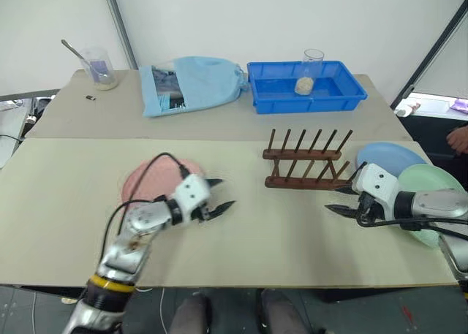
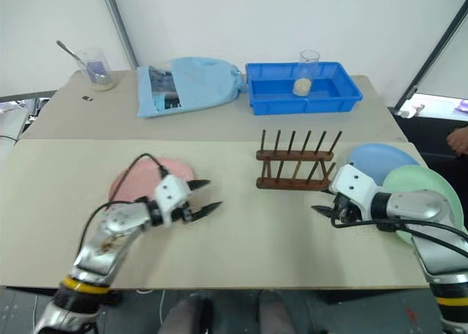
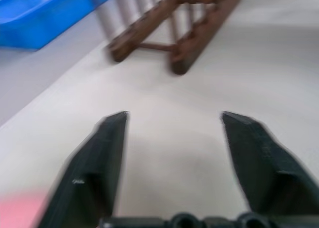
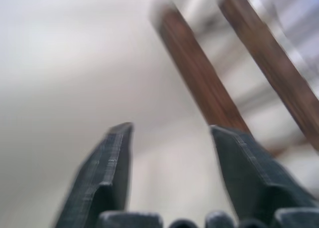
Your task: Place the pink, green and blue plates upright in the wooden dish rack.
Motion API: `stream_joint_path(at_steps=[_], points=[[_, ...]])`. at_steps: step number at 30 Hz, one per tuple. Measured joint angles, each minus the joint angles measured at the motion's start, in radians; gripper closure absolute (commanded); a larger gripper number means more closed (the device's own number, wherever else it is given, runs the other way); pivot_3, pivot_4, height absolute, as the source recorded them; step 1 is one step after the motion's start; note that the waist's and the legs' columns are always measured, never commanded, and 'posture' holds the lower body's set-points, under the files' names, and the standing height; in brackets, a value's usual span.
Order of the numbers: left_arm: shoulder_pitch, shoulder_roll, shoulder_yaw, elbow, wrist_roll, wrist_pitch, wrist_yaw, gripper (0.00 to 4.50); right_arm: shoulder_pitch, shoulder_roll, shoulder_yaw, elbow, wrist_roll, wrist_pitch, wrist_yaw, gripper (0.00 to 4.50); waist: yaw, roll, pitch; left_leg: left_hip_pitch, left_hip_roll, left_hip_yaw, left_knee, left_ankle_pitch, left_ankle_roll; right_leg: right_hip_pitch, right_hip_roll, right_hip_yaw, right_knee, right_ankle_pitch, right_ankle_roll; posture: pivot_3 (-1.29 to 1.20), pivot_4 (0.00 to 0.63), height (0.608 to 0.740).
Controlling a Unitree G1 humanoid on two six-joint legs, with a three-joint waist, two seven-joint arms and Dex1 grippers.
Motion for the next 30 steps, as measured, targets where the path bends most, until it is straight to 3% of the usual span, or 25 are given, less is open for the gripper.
stream_joint_path(at_steps=[2,9,13,19,22,30], points=[[0.069,-0.031,0.153,-0.095,-0.065,0.117,0.095,0.00,-0.016,-0.008,-0.015,-0.051,0.060,0.029,0.016,0.11,0.002,-0.001,0.000,0.000,0.000,0.000,0.000,0.000,0.000,0.000,0.000,-0.001,0.000,0.000,-0.001,0.00,0.150,0.740],[0.127,-0.148,0.534,-0.245,-0.249,0.425,0.394,0.00,-0.154,0.038,0.096,-0.015,0.076,-0.001,0.036,0.11,0.005,-0.002,0.001,0.002,-0.001,0.000,0.000,0.000,0.000,0.001,0.001,-0.001,0.000,-0.001,-0.002,0.00,0.150,0.740],[0.119,-0.206,0.557,-0.235,-0.320,0.611,0.505,0.00,-0.260,0.086,0.193,0.065,0.050,-0.044,0.056,0.11,0.007,-0.002,0.001,0.001,-0.003,0.000,0.001,0.000,0.000,0.001,0.000,-0.001,0.000,-0.001,-0.002,0.00,0.150,0.740],[0.067,-0.280,0.536,-0.188,-0.348,0.742,0.618,0.00,-0.351,0.097,0.234,0.095,0.041,-0.066,0.079,0.11,0.005,-0.004,0.001,0.000,-0.002,-0.001,0.000,0.000,0.000,0.001,0.001,-0.001,0.000,0.000,-0.002,0.00,0.150,0.740],[0.000,-0.329,0.564,-0.167,-0.361,0.782,0.683,0.84,-0.368,0.102,0.246,0.094,0.043,-0.066,0.091,0.00,0.008,-0.004,0.001,0.001,-0.003,-0.002,0.000,0.000,0.000,0.001,0.001,-0.002,0.001,0.000,-0.003,0.00,0.150,0.740],[-0.108,-0.342,0.556,-0.091,-0.368,0.835,0.729,4.46,-0.443,0.139,0.267,0.086,0.058,-0.066,0.099,0.00,0.008,-0.004,0.001,0.001,-0.003,-0.002,0.000,0.000,0.000,0.002,0.001,-0.002,0.000,0.000,-0.003,0.00,0.150,0.740]])
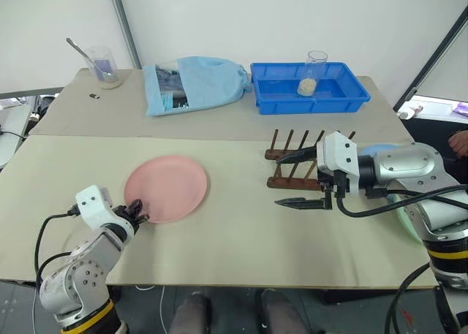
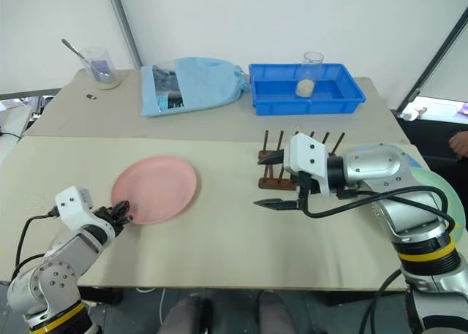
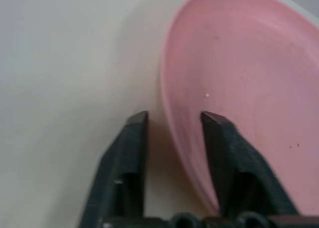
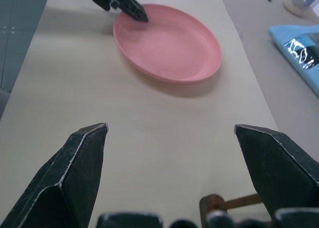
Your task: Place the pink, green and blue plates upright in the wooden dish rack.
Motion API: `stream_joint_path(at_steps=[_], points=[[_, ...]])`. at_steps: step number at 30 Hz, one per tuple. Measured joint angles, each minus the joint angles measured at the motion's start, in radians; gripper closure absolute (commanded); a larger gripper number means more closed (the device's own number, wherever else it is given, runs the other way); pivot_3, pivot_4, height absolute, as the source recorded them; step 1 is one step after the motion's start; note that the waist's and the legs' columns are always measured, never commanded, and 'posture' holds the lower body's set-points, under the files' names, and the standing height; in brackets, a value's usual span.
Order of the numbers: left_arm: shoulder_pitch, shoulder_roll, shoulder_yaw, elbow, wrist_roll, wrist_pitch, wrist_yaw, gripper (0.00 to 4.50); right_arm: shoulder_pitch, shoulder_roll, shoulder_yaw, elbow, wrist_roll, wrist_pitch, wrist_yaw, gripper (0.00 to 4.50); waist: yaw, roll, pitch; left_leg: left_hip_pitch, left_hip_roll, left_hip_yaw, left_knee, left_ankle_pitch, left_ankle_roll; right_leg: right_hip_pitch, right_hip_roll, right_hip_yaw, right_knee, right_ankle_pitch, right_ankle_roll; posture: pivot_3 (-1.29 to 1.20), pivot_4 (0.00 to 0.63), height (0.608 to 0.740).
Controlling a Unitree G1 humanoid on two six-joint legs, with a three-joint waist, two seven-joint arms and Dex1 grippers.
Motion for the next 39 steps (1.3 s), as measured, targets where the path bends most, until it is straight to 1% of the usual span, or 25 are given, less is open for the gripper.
stream_joint_path(at_steps=[3,5,8,13,15,18,21,22,23,28,31,32,33,34,37,39], points=[[-0.048,-0.020,-0.010,0.006,-0.020,0.018,0.008,4.46,-0.015,0.025,0.030,-0.001,-0.017,-0.001,-0.003,0.00,-0.002,-0.001,0.000,-0.002,0.000,0.000,0.000,0.000,0.000,-0.001,0.000,0.000,-0.001,0.003,-0.001,0.00,0.150,0.740],[-0.083,-0.021,-0.022,0.009,-0.027,0.024,0.017,4.46,-0.041,0.056,0.059,0.000,-0.042,-0.007,-0.018,0.00,-0.003,-0.001,0.000,-0.003,0.000,0.000,0.000,0.000,0.000,-0.002,0.000,0.000,0.000,0.007,0.001,0.00,0.150,0.740],[-0.186,-0.037,-0.042,0.009,-0.032,0.034,0.050,4.46,-0.097,0.153,0.125,0.009,-0.111,-0.007,-0.086,0.00,-0.005,-0.001,0.000,-0.003,0.000,-0.001,0.000,0.000,0.000,-0.003,0.001,0.000,0.000,0.007,0.001,0.00,0.150,0.740],[-0.370,-0.070,-0.071,0.033,-0.030,0.034,0.125,4.46,-0.170,0.281,0.286,0.110,-0.290,-0.035,-0.191,0.00,-0.005,-0.001,0.000,-0.004,0.000,-0.001,0.000,0.000,-0.001,-0.003,0.001,0.000,-0.001,0.008,0.000,0.00,0.150,0.740],[-0.416,-0.074,-0.072,0.056,-0.026,0.034,0.156,4.46,-0.211,0.308,0.350,0.196,-0.395,-0.102,-0.231,0.00,-0.006,-0.001,0.000,-0.004,0.000,-0.001,-0.001,0.000,-0.001,-0.003,0.000,0.000,-0.001,0.008,-0.001,0.00,0.150,0.740],[-0.437,-0.083,-0.068,0.069,-0.026,0.035,0.181,4.46,-0.240,0.332,0.379,0.273,-0.474,-0.162,-0.264,0.00,-0.005,-0.002,0.000,-0.005,0.000,-0.001,-0.001,0.000,-0.001,-0.004,0.000,0.000,-0.001,0.009,-0.001,0.00,0.150,0.740],[-0.450,-0.091,-0.062,0.074,-0.030,0.044,0.197,4.50,-0.279,0.365,0.415,0.363,-0.567,-0.237,-0.310,0.80,-0.007,-0.002,0.000,-0.005,0.000,-0.002,-0.002,0.000,-0.001,-0.004,0.000,-0.001,-0.001,0.009,-0.001,0.00,0.150,0.740],[-0.452,-0.096,-0.060,0.074,-0.032,0.049,0.200,4.50,-0.285,0.370,0.421,0.386,-0.594,-0.264,-0.322,1.26,-0.007,-0.002,0.000,-0.004,0.000,-0.002,-0.002,0.000,-0.001,-0.004,0.000,-0.001,-0.001,0.009,-0.001,0.00,0.150,0.740],[-0.452,-0.096,-0.057,0.075,-0.033,0.055,0.202,4.50,-0.287,0.374,0.424,0.401,-0.611,-0.281,-0.333,1.54,-0.007,-0.002,0.001,-0.004,0.000,-0.002,-0.002,0.000,-0.001,-0.004,0.000,-0.001,-0.001,0.009,-0.001,0.00,0.150,0.740],[-0.453,-0.091,-0.033,0.077,-0.036,0.074,0.207,4.50,-0.288,0.406,0.440,0.459,-0.689,-0.360,-0.374,3.20,-0.008,-0.002,0.001,-0.005,0.000,-0.002,-0.002,0.001,-0.001,-0.004,0.000,-0.001,-0.001,0.009,-0.001,0.00,0.150,0.740],[-0.459,-0.065,-0.031,0.077,-0.035,0.103,0.208,4.50,-0.287,0.419,0.453,0.485,-0.728,-0.404,-0.376,4.24,-0.010,-0.002,0.001,-0.004,0.000,-0.002,-0.002,0.001,-0.002,-0.004,0.001,-0.001,-0.001,0.009,-0.001,0.00,0.150,0.740],[-0.460,-0.058,-0.031,0.077,-0.035,0.106,0.207,4.14,-0.285,0.421,0.457,0.487,-0.733,-0.416,-0.376,4.49,-0.010,-0.002,0.001,-0.004,0.000,-0.002,-0.002,0.001,-0.002,-0.004,0.000,-0.001,-0.001,0.009,-0.001,0.00,0.150,0.740],[-0.460,-0.043,-0.031,0.077,-0.036,0.122,0.200,3.74,-0.284,0.430,0.458,0.491,-0.743,-0.428,-0.376,4.50,-0.011,-0.002,0.001,-0.004,0.000,-0.002,-0.002,0.001,-0.002,-0.004,0.001,-0.001,-0.001,0.009,-0.001,0.00,0.150,0.740],[-0.460,-0.019,-0.030,0.077,-0.040,0.143,0.185,3.46,-0.284,0.440,0.458,0.494,-0.745,-0.442,-0.376,4.50,-0.012,-0.002,0.001,-0.004,0.000,-0.002,-0.002,0.001,-0.002,-0.004,0.001,-0.001,-0.001,0.009,-0.001,0.00,0.150,0.740],[-0.460,0.063,-0.004,0.077,-0.117,0.243,0.094,2.06,-0.289,0.454,0.456,0.519,-0.758,-0.466,-0.398,4.50,-0.020,-0.002,0.001,-0.004,0.000,-0.003,-0.003,0.001,-0.002,-0.004,0.000,-0.001,0.000,0.009,-0.001,0.00,0.150,0.740],[-0.458,0.147,0.034,0.078,-0.193,0.333,0.002,1.15,-0.292,0.457,0.453,0.552,-0.774,-0.474,-0.416,4.50,-0.025,-0.003,0.002,-0.004,0.000,-0.003,-0.003,0.001,-0.002,-0.005,0.000,-0.002,0.000,0.009,-0.001,0.00,0.150,0.740]])
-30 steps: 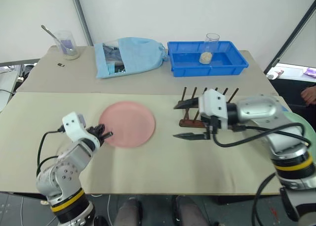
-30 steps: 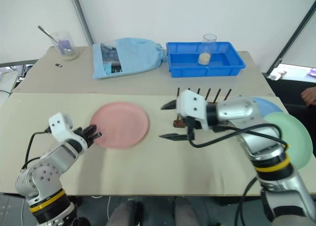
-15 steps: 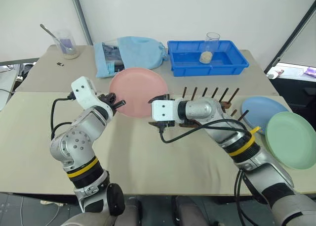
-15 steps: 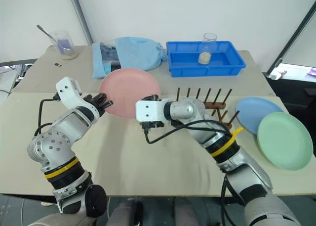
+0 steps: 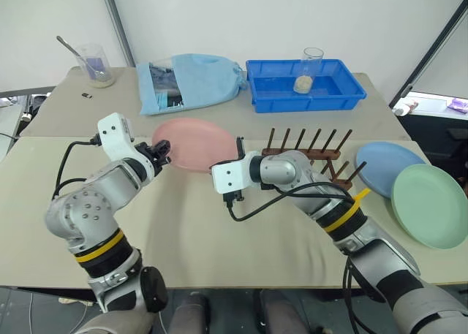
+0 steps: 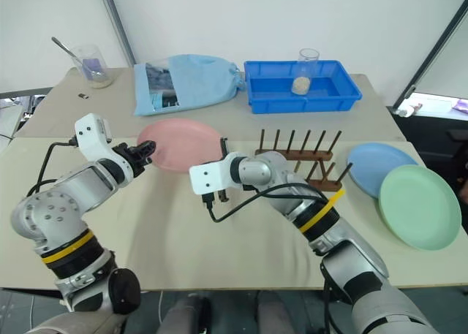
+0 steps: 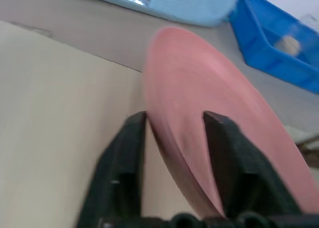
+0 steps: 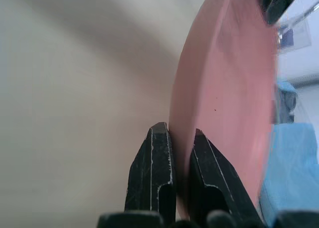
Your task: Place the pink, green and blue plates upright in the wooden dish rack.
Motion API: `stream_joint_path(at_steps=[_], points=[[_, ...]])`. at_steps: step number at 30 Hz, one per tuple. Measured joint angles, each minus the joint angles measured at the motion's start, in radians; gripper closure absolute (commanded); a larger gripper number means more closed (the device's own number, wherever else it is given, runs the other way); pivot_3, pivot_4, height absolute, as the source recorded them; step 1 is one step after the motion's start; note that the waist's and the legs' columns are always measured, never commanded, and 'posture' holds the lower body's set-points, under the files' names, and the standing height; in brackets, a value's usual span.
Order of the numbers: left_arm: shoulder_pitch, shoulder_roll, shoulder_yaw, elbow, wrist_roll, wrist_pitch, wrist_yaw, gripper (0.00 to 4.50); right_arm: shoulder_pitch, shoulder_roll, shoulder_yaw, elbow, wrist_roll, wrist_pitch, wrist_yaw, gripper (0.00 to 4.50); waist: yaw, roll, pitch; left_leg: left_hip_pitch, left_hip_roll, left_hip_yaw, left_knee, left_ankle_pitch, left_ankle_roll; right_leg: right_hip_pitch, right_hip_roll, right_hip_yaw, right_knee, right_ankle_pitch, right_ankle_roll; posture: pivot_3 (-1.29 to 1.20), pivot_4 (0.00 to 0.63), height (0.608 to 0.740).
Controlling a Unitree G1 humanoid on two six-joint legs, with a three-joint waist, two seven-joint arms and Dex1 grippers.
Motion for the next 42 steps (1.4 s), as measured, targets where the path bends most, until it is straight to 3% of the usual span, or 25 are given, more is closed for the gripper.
stream_joint_path(at_steps=[3,7,11,17,20,23,25,31,35,42], points=[[0.030,0.222,0.054,0.025,-0.116,0.082,-0.173,0.02,-0.001,0.003,-0.004,0.033,-0.016,-0.012,-0.027,4.50,-0.018,-0.001,0.001,0.000,0.000,-0.001,-0.002,0.000,-0.001,-0.002,0.000,0.000,0.002,0.000,-0.001,0.00,0.150,0.740],[0.149,0.487,0.101,0.065,-0.224,0.034,-0.460,0.02,-0.003,0.046,-0.039,0.067,-0.010,-0.023,-0.082,4.50,-0.038,-0.002,0.001,0.001,0.000,0.000,-0.009,0.001,-0.002,-0.006,0.000,0.001,0.002,-0.002,-0.003,0.00,0.150,0.740],[0.293,0.600,0.079,0.070,-0.201,-0.172,-0.684,0.02,-0.001,0.132,-0.152,0.050,0.109,0.047,-0.094,4.50,-0.033,-0.002,0.001,-0.002,0.000,0.000,-0.013,0.004,-0.006,-0.014,-0.001,0.000,0.007,-0.004,-0.007,0.00,0.150,0.740],[0.366,0.641,-0.164,0.000,-0.038,-0.561,-0.901,0.02,-0.003,0.214,-0.410,-0.212,0.448,0.368,-0.075,4.50,-0.001,-0.002,0.001,-0.003,0.000,0.000,-0.014,0.005,-0.008,-0.016,-0.003,-0.001,0.012,-0.005,-0.009,0.00,0.150,0.740],[0.342,0.637,-0.314,-0.010,0.075,-0.732,-0.941,0.02,0.003,0.149,-0.532,-0.345,0.598,0.542,-0.061,4.50,0.012,-0.002,0.002,-0.003,0.000,0.002,-0.014,0.005,-0.008,-0.016,-0.004,-0.001,0.011,-0.006,-0.011,0.00,0.150,0.740],[0.218,0.525,-0.471,-0.010,0.137,-0.849,-0.937,0.02,0.047,0.004,-0.703,-0.494,0.776,0.763,-0.047,4.50,0.035,-0.003,0.001,-0.006,0.000,0.005,-0.013,0.005,-0.008,-0.015,-0.004,-0.001,0.008,-0.005,-0.009,0.00,0.150,0.740],[0.170,0.492,-0.536,-0.016,0.146,-0.889,-0.955,0.02,0.086,-0.097,-0.815,-0.570,0.885,0.898,-0.046,4.50,0.035,-0.003,0.001,-0.007,0.000,0.006,-0.013,0.005,-0.008,-0.016,-0.003,-0.001,0.006,-0.005,-0.008,0.00,0.150,0.740],[0.117,0.456,-0.669,-0.016,0.151,-0.935,-1.047,0.02,0.181,-0.259,-1.088,-0.637,1.081,1.145,-0.124,4.50,0.009,-0.002,0.001,-0.007,0.003,0.005,-0.014,0.003,-0.003,-0.016,0.002,0.001,0.006,-0.006,-0.007,0.00,0.150,0.740],[0.079,0.428,-0.712,0.009,0.161,-0.948,-1.083,0.02,0.264,-0.291,-1.216,-0.653,1.167,1.227,-0.184,4.50,0.003,-0.002,0.001,-0.007,0.002,0.005,-0.013,0.004,-0.001,-0.015,0.001,0.002,0.005,-0.008,-0.001,0.00,0.150,0.740],[0.029,0.392,-0.722,0.025,0.142,-0.947,-1.115,0.02,0.366,-0.333,-1.318,-0.646,1.296,1.309,-0.230,4.50,-0.003,-0.002,0.002,-0.007,0.000,0.006,-0.011,0.006,0.003,-0.014,0.001,0.004,0.005,-0.006,0.003,0.00,0.150,0.740]])
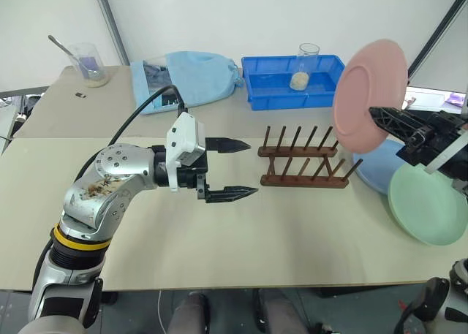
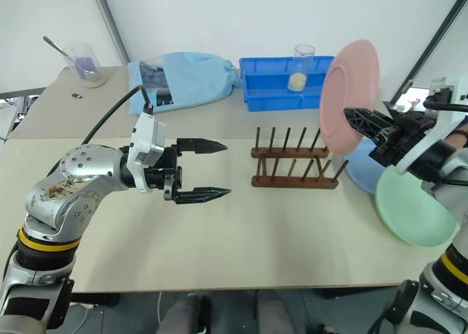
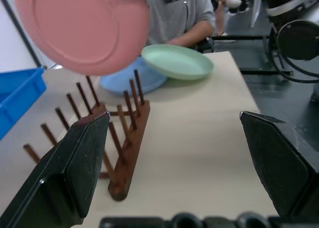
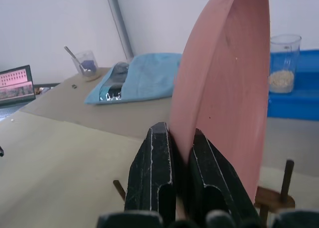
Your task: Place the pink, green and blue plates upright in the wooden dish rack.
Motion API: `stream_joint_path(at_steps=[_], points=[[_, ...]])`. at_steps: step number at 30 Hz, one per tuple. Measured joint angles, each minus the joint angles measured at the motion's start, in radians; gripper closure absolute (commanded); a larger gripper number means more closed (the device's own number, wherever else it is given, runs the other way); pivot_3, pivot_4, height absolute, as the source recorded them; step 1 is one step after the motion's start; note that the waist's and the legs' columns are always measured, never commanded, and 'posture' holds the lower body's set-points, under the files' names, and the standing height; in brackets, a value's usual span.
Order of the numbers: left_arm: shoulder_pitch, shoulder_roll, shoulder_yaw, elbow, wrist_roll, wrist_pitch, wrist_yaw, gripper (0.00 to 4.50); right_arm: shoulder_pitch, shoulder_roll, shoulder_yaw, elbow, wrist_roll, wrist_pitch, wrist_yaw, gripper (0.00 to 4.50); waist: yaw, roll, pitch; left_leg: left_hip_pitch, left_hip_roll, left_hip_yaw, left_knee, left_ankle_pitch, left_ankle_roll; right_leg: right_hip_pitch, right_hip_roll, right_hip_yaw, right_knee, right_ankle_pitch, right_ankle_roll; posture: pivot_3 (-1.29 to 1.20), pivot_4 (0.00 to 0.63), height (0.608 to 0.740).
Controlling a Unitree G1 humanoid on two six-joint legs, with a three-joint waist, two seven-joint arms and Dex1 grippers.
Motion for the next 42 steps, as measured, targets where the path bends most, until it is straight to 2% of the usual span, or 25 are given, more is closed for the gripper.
stream_joint_path(at_steps=[11,20,28,30,40,42], points=[[-0.015,-0.032,-0.001,0.015,-0.023,0.000,-0.011,0.02,0.082,-0.101,-0.017,0.114,0.085,-0.002,0.014,4.50,0.000,0.000,0.000,0.000,0.000,0.000,0.000,0.000,0.000,0.000,0.000,0.000,-0.001,0.000,0.000,0.00,0.150,0.740],[-0.015,-0.046,-0.001,0.015,-0.021,-0.001,-0.001,0.02,0.087,-0.159,0.092,0.229,0.070,-0.061,0.068,4.50,0.000,0.000,0.000,0.000,0.000,0.000,0.000,0.000,0.000,0.000,0.000,0.000,-0.001,0.000,0.000,0.00,0.150,0.740],[-0.016,-0.055,-0.001,0.015,-0.020,-0.002,0.002,0.02,0.016,-0.183,0.180,0.349,0.043,-0.092,0.071,4.50,0.000,0.000,0.000,0.000,0.000,0.000,0.000,0.000,0.000,0.001,0.000,0.000,-0.001,0.000,0.000,0.00,0.150,0.740],[-0.016,-0.056,-0.001,0.014,-0.019,-0.002,0.004,0.00,0.002,-0.183,0.182,0.375,0.029,-0.095,0.062,3.55,0.001,0.000,0.000,-0.001,0.000,0.000,0.000,0.000,0.000,0.000,0.000,0.000,-0.001,0.000,0.000,0.00,0.150,0.740],[-0.013,-0.074,-0.011,0.013,-0.014,-0.004,0.019,0.00,-0.071,-0.166,0.171,0.376,0.024,-0.117,-0.012,0.11,0.003,0.000,0.000,-0.001,0.000,0.000,0.001,0.000,0.000,0.000,0.000,0.000,-0.001,0.001,0.001,0.00,0.150,0.740],[-0.012,-0.076,-0.017,0.013,-0.011,-0.005,0.019,0.00,-0.077,-0.186,0.153,0.373,0.028,-0.117,-0.019,0.02,0.003,0.000,0.000,-0.001,0.000,0.000,0.001,0.000,0.000,0.000,0.000,0.000,-0.001,0.001,0.001,0.00,0.150,0.740]])
